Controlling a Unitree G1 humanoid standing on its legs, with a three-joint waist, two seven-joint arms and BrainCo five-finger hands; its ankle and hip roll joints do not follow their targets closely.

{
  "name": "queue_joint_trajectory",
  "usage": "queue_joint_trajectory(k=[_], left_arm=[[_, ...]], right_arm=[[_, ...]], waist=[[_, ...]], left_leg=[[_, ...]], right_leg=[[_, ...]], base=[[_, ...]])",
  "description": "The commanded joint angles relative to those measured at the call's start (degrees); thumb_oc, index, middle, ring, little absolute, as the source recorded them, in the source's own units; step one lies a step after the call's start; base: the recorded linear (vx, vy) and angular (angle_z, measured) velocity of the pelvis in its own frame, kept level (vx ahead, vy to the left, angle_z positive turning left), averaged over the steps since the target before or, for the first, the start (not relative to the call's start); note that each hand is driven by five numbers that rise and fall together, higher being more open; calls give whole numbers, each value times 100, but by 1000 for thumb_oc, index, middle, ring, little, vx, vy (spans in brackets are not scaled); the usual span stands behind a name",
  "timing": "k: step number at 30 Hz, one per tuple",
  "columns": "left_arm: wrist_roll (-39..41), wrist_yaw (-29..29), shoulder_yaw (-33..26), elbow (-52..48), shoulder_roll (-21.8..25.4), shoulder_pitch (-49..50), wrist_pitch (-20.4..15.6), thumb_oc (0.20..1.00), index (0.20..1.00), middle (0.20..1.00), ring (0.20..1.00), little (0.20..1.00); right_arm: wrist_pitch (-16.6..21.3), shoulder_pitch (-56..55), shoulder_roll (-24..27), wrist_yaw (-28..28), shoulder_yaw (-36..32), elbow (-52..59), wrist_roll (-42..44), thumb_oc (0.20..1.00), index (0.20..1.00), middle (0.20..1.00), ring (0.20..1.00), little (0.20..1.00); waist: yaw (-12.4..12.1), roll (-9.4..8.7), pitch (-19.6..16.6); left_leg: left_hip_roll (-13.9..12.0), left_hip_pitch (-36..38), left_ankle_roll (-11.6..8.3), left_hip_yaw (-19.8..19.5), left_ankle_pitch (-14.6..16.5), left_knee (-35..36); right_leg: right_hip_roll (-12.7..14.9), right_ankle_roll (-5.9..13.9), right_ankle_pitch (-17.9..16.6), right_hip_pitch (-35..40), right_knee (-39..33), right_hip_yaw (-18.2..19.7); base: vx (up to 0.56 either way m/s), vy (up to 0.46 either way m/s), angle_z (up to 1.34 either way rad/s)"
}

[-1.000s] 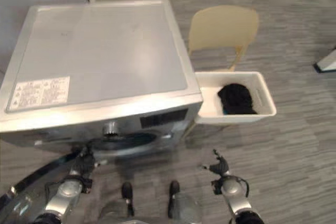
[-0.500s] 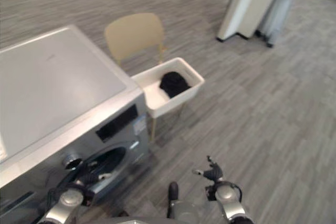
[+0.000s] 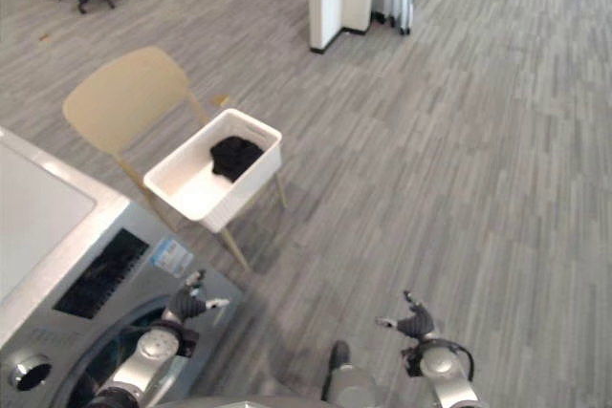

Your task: Grab the laundry basket,head to the washer,open it,put in the laundry and shut it.

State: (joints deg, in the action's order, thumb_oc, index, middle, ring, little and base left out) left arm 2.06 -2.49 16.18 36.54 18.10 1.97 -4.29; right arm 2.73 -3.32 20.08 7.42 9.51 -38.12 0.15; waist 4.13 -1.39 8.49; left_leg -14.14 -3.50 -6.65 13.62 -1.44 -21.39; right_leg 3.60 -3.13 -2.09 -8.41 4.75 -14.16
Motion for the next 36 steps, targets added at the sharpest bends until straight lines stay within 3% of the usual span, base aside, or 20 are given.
queue_joint_trajectory(k=[1,5,6,8,10,14,18,21,23,24,27,31,33,34,36], left_arm=[[177,-101,59,-199,57,-120,-241,1000,1000,1000,1000,1000],[219,-128,82,-192,31,-136,-259,1000,1000,1000,1000,1000],[66,-1,220,-101,-12,-217,-179,1000,1000,1000,1000,1000],[67,-2,176,-166,-13,-76,-184,1000,1000,1000,1000,1000],[82,-3,167,-186,-8,-45,-185,1000,1000,1000,1000,1000],[238,-57,38,-276,133,47,-195,1000,1000,1000,1000,1000],[296,-118,-81,-224,249,-6,-187,1000,1000,1000,1000,1000],[335,-169,-143,-210,274,-36,-182,1000,1000,1000,1000,1000],[384,-205,-193,-152,285,-57,-194,1000,1000,1000,1000,1000],[392,-202,-215,-88,267,-47,-188,1000,1000,1000,1000,1000],[281,-206,-264,32,242,-49,-178,1000,1000,1000,1000,1000],[231,-208,-285,92,199,-27,-205,1000,1000,1000,1000,1000],[242,-157,-255,148,94,72,-225,1000,1000,1000,1000,1000],[242,-157,-256,148,97,71,-225,1000,1000,1000,1000,1000],[337,-146,-281,169,10,118,-194,1000,1000,1000,1000,1000]], right_arm=[[271,167,119,122,-24,381,105,1000,1000,1000,1000,1000],[297,190,121,119,-4,359,122,1000,1000,1000,1000,1000],[249,196,101,198,61,31,122,1000,1000,1000,1000,1000],[226,197,79,149,123,0,-12,1000,1000,1000,1000,1000],[230,196,52,150,135,-14,-43,1000,1000,1000,1000,1000],[194,268,-80,70,237,-92,-193,1000,1000,1000,1000,1000],[181,313,-147,-7,274,-31,-248,1000,1000,1000,1000,1000],[177,364,-185,-11,305,-15,-254,1000,1000,1000,1000,1000],[183,387,-181,-11,314,3,-227,1000,1000,1000,1000,1000],[190,382,-155,-3,333,25,-228,1000,1000,1000,1000,1000],[150,395,-142,13,331,2,-269,1000,1000,1000,1000,1000],[127,338,-131,5,284,85,-305,1000,1000,1000,1000,1000],[178,166,-109,-1,217,146,-286,1000,1000,1000,1000,1000],[178,167,-111,-2,217,146,-286,1000,1000,1000,1000,1000],[229,193,-40,30,201,122,-230,1000,1000,1000,1000,1000]], waist=[[-134,-2,120],[-193,-34,134],[-533,105,265],[-650,106,203],[-666,77,170],[-864,-236,35],[-867,-319,78],[-844,-262,104],[-772,-166,141],[-668,-131,261],[-585,-138,348],[-492,-103,389],[-450,-83,266],[-439,-97,257],[-459,6,189]], left_leg=[[854,-184,420,-459,420,551],[1010,-343,447,-681,544,719],[1501,-1285,351,-918,-557,2166],[1473,-1242,416,-971,-619,2211],[1466,-1203,452,-935,-605,2161],[1447,-1135,686,-579,-88,1461],[1518,-890,896,-552,265,1354],[1472,-675,946,-493,349,1462],[1435,-385,941,-521,405,1677],[1482,-81,919,-559,471,1823],[1557,322,843,-558,586,2007],[1610,620,793,-709,778,2004],[1608,877,732,-854,1136,1778],[1623,859,735,-861,1118,1780],[1369,669,469,-891,990,918]], right_leg=[[152,756,212,428,-586,246],[134,795,253,499,-630,358],[-418,678,662,1185,-712,823],[-490,706,884,1431,-633,1105],[-444,727,922,1506,-616,1155],[-43,1005,980,1585,-20,1193],[98,1303,499,1061,1123,1097],[157,1317,316,588,1350,858],[99,1167,407,76,1214,552],[157,1098,335,-118,732,103],[222,1182,5,-368,-112,-332],[244,1245,-174,-486,-360,-268],[257,1106,-234,-282,-288,-131],[272,1106,-244,-294,-295,-136],[190,932,-158,-7,-303,-261]], base=[[-5,0,-150],[258,-20,-59],[1039,91,9],[756,148,-9],[291,155,-90],[364,197,-34],[199,141,-38],[144,92,-32],[244,64,-52],[345,35,-27],[327,-42,-6],[300,-70,33],[368,-123,72],[340,-191,81],[296,-219,77]])
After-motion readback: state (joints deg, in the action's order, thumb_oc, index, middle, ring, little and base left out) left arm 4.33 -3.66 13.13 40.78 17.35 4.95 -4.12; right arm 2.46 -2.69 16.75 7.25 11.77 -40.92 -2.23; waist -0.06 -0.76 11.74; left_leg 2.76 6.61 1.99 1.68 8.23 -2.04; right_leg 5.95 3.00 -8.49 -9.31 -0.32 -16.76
